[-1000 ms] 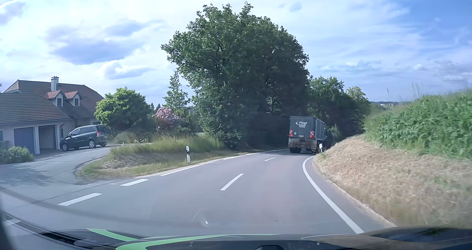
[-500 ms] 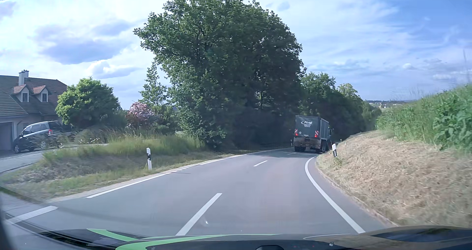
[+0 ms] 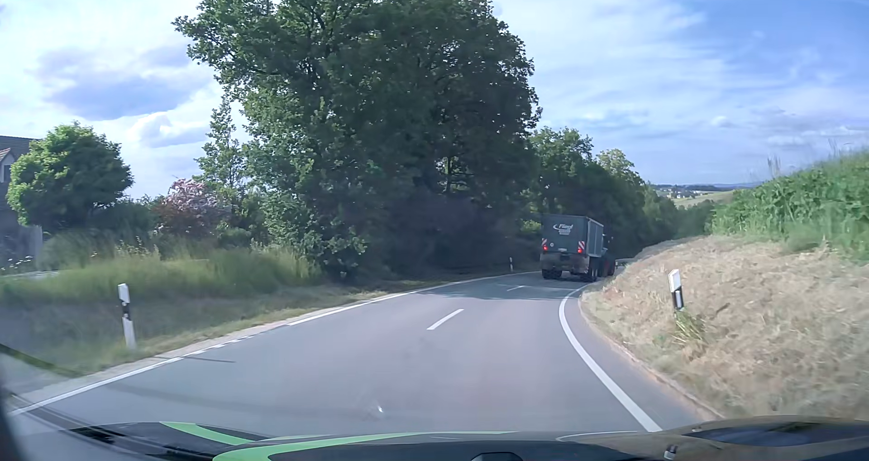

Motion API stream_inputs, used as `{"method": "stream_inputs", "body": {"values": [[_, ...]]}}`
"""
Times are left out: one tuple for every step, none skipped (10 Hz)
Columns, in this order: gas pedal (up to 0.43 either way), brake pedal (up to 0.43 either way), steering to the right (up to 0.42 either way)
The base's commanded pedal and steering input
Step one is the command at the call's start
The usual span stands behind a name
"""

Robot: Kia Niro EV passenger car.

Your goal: Follow the waypoints while adhering to traffic rules and regulations

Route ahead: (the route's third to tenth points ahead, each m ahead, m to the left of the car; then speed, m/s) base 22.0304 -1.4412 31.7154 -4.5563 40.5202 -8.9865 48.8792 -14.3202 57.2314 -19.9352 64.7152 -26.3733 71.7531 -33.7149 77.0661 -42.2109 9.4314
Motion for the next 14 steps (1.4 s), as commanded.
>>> {"method": "stream_inputs", "body": {"values": [[0.0, 0.0, 0.06], [0.0, 0.0, 0.06], [0.0, 0.0, 0.059], [0.0, 0.0, 0.057], [0.0, 0.0, 0.056], [0.0, 0.0, 0.056], [0.0, 0.0, 0.056], [0.0, 0.0, 0.056], [0.0, 0.0, 0.056], [0.0, 0.0, 0.055], [0.0, 0.0, 0.054], [0.0, 0.0, 0.053], [0.0, 0.0, 0.053], [0.0, 0.0, 0.053]]}}
